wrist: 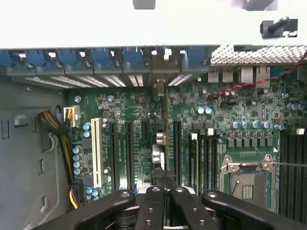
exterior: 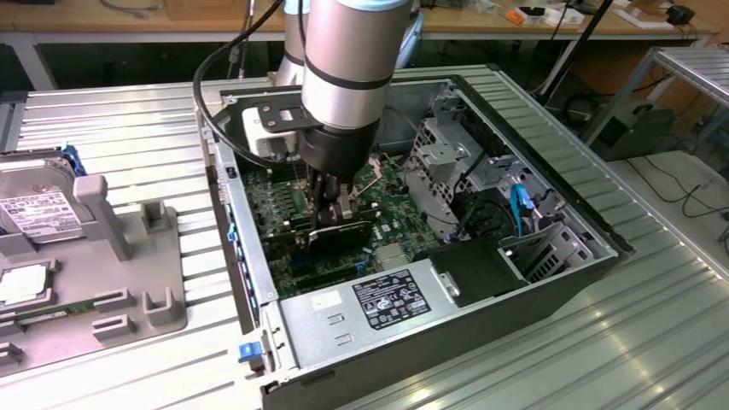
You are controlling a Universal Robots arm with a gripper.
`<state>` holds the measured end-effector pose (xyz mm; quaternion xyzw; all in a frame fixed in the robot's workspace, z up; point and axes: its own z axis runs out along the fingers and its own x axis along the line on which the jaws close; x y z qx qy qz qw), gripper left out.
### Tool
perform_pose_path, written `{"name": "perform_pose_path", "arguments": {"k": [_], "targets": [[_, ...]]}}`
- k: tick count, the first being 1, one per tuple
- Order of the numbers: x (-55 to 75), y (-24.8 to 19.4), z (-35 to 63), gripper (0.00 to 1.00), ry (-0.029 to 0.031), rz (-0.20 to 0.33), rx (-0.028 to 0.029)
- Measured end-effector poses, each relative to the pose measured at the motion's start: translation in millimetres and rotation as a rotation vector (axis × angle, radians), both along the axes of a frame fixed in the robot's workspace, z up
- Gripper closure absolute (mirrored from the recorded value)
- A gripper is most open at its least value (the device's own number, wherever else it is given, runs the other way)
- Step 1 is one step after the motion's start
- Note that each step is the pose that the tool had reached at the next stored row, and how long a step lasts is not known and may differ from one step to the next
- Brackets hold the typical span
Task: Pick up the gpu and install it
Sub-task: 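Press down on the gpu until it lock into place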
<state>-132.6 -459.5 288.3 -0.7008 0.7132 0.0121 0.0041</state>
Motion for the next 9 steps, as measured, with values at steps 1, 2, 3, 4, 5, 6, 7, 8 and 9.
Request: {"name": "perform_pose_path", "arguments": {"k": [1,2,3,4,5,6,7,8,9], "targets": [[-1.2,0.1,-0.1,0.9,0.0,0.0,0.0001],[-1.3,0.0,-0.9,0.9,-0.0001,0.0,0.0001],[-1.3,0.0,-2.8,0.9,-0.0001,0.0,0.0001],[-1.4,0.0,-6.8,0.9,-0.0002,0.0,0.0001],[-1.4,0.0,-8.2,0.9,-0.0002,0.0,0.0002],[-1.4,0.0,-9.1,0.9,-0.0003,0.0,0.0005],[-1.4,0.0,-10.0,0.9,-0.0002,0.0,0.0006],[-1.4,0.0,-10.1,0.9,-0.0001,0.0,0.0006],[-1.4,0.0,-11.4,0.9,-0.0004,0.0,0.002]]}}
